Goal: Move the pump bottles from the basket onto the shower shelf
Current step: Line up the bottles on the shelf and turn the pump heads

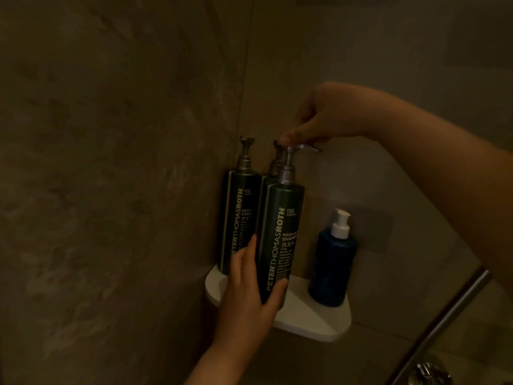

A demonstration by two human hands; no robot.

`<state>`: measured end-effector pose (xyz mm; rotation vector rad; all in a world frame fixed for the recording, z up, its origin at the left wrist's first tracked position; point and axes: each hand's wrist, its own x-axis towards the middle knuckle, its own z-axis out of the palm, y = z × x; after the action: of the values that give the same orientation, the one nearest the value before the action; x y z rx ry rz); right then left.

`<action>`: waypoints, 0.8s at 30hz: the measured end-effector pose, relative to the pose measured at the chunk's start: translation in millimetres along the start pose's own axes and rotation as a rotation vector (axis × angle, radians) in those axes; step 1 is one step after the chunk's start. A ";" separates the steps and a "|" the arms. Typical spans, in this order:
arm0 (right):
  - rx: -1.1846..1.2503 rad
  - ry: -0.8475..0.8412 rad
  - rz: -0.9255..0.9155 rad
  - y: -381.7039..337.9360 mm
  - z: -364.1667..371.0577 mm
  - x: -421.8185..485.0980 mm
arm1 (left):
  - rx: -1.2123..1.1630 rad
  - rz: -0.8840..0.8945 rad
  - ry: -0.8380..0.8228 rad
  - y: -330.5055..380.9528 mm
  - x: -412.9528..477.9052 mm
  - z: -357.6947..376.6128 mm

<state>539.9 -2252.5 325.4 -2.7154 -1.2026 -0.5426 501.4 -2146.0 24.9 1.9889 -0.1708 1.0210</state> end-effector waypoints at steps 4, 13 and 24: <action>0.223 0.022 -0.123 9.6 1.6 -8.6 | 0.009 0.008 -0.018 -1.7 0.3 -1.8; 0.253 -0.050 -0.250 22.5 3.2 -15.9 | -0.024 -0.009 -0.046 -3.7 0.6 -5.5; 0.087 0.034 -0.278 15.9 5.5 -14.5 | 0.025 -0.036 0.008 1.7 -3.8 -2.9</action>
<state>544.1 -2271.9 315.5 -2.4729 -1.5675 -0.5492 496.4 -2145.8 24.0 2.0038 -0.1181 1.0122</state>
